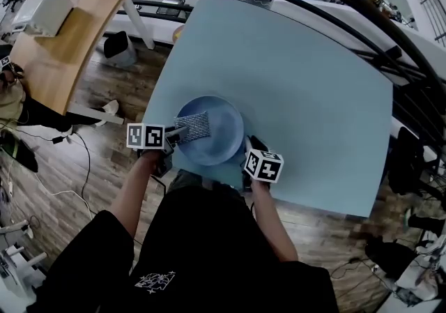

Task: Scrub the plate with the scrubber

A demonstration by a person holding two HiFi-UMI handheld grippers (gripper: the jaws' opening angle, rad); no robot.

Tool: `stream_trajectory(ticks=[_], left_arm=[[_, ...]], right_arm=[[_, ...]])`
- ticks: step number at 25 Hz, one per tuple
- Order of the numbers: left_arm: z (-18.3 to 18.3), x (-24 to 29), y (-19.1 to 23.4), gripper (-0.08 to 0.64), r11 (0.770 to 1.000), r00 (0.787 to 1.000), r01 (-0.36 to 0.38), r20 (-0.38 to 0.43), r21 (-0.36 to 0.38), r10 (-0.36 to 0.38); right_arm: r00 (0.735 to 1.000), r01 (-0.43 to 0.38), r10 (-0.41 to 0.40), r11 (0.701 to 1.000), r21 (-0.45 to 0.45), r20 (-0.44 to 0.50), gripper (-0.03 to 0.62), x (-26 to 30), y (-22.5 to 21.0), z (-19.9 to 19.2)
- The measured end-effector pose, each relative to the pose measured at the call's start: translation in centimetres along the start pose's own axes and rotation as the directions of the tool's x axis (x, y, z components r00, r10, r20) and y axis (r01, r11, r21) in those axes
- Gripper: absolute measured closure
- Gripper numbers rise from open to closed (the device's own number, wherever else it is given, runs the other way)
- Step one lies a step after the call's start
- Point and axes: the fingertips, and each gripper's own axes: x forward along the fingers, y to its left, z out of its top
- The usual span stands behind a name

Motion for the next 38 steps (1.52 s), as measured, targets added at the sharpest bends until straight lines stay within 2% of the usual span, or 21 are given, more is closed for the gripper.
stream_trajectory(ticks=[11,15,21,24,27,32,38], left_arm=[[-1.1,-0.8,-1.8,0.469,0.998,0.988,-0.065,0.139,-0.008,0.065],[-1.6,-1.7,-4.0,0.469,0.996,0.972,-0.084,0.220,0.013,0.079],[-1.0,-5.0,-5.4,0.469,0.982,0.926,-0.178,0.347,0.061,0.146],[-0.5,-6.3,-6.0,0.469,0.981,0.904,-0.186,0.401,0.060,0.147],[0.3,-7.9,-6.7,0.469,0.972,0.877,-0.218,0.455,0.090,0.155],[2.0,-11.2,-7.5,0.469,0.936,0.824,-0.300,0.546,0.186,0.155],[4.8,-16.0,-9.7,0.469,0.890,0.761,-0.362,0.639,0.279,0.109]], right_arm=[[0.986,-0.140,0.143,0.989,-0.042,0.081,0.577,-2.8,1.2,2.6],[0.975,-0.189,0.196,0.979,-0.080,0.100,0.583,-4.9,1.4,2.9],[0.955,-0.248,0.261,0.963,-0.101,0.144,0.584,-7.1,3.0,4.2],[0.943,-0.260,0.280,0.957,-0.130,0.178,0.584,-8.2,3.8,5.5],[0.933,-0.263,0.296,0.950,-0.170,0.207,0.584,-9.5,4.9,6.8],[0.917,-0.237,0.298,0.942,-0.238,0.265,0.584,-11.2,7.0,8.8],[0.887,-0.225,0.325,0.924,-0.308,0.328,0.584,-13.8,10.3,11.0]])
